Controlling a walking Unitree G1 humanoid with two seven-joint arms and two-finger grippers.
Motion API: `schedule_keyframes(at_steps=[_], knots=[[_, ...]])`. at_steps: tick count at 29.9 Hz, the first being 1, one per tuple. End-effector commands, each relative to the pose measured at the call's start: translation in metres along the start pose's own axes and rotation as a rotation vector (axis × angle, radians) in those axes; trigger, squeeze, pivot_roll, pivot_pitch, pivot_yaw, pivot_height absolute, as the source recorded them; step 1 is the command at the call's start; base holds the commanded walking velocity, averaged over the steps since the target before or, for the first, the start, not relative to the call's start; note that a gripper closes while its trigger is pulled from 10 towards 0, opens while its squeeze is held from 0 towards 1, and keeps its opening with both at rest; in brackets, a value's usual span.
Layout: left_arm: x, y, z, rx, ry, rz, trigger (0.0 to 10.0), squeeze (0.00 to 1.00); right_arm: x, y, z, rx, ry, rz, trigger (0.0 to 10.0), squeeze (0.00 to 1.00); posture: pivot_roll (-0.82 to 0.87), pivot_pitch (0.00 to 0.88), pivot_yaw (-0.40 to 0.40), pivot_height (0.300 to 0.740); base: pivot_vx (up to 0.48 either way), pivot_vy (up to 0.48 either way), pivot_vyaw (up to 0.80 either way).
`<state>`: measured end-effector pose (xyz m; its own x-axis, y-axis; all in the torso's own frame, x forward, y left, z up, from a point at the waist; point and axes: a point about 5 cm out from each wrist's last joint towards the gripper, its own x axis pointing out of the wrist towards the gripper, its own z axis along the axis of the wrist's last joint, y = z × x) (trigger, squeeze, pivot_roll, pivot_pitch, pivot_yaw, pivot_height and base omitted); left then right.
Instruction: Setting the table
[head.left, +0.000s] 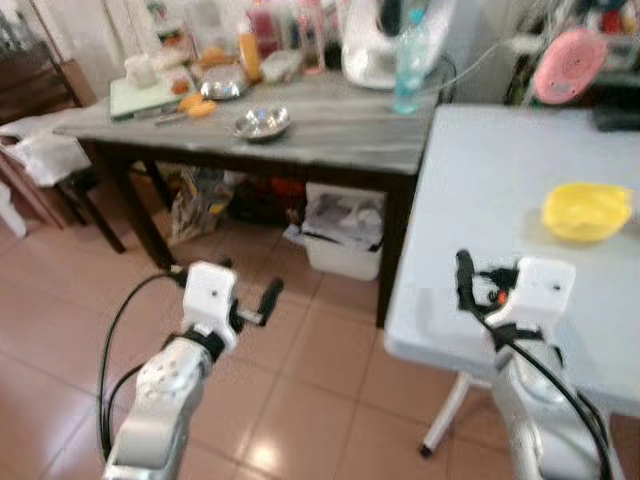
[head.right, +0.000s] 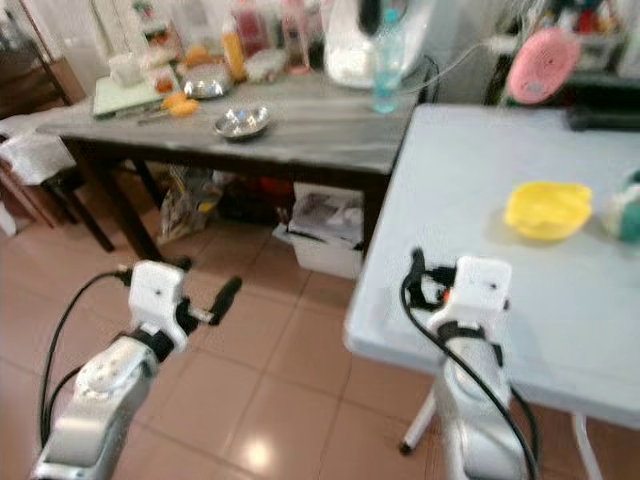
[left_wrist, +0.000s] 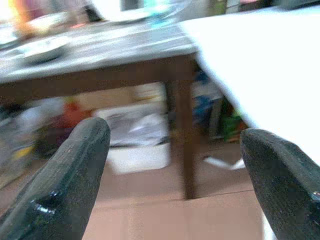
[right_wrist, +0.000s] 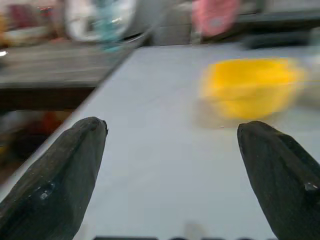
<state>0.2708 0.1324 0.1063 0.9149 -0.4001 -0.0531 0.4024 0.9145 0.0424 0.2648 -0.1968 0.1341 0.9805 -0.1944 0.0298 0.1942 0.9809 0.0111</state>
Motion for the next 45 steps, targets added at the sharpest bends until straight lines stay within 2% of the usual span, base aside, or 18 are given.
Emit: schedule_keyframes(at_steps=[1, 20, 37, 45], knots=[[-0.0015, 0.0077, 0.0022, 0.017, 0.001, 0.017, 10.0, 0.0, -0.001, 0.0053, 0.0024, 0.015, -0.01, 0.009, 10.0, 0.0, -0.03, 0.0, 0.102, 0.74, 0.0, -0.48, -0.45], [-0.0018, 0.0059, 0.0005, 0.024, 0.007, 0.003, 10.0, 0.0, -0.0008, 0.0064, 0.0027, 0.002, -0.013, 0.018, 10.0, 0.0, -0.03, 0.0, 0.098, 0.74, 0.0, -0.47, 0.0], [-0.0018, 0.0009, 0.0011, 0.013, -0.003, -0.03, 10.0, 0.0, -0.0026, 0.0067, 0.0003, 0.011, -0.003, 0.011, 10.0, 0.0, -0.04, 0.0, 0.103, 0.74, 0.0, 0.0, 0.0], [-0.0012, 0.0003, 0.0016, 0.007, -0.002, -0.04, 10.0, 0.0, -0.0024, 0.0123, -0.0025, 0.032, 0.015, 0.037, 10.0, 0.0, -0.03, 0.005, 0.105, 0.74, 0.0, 0.0, 0.0]])
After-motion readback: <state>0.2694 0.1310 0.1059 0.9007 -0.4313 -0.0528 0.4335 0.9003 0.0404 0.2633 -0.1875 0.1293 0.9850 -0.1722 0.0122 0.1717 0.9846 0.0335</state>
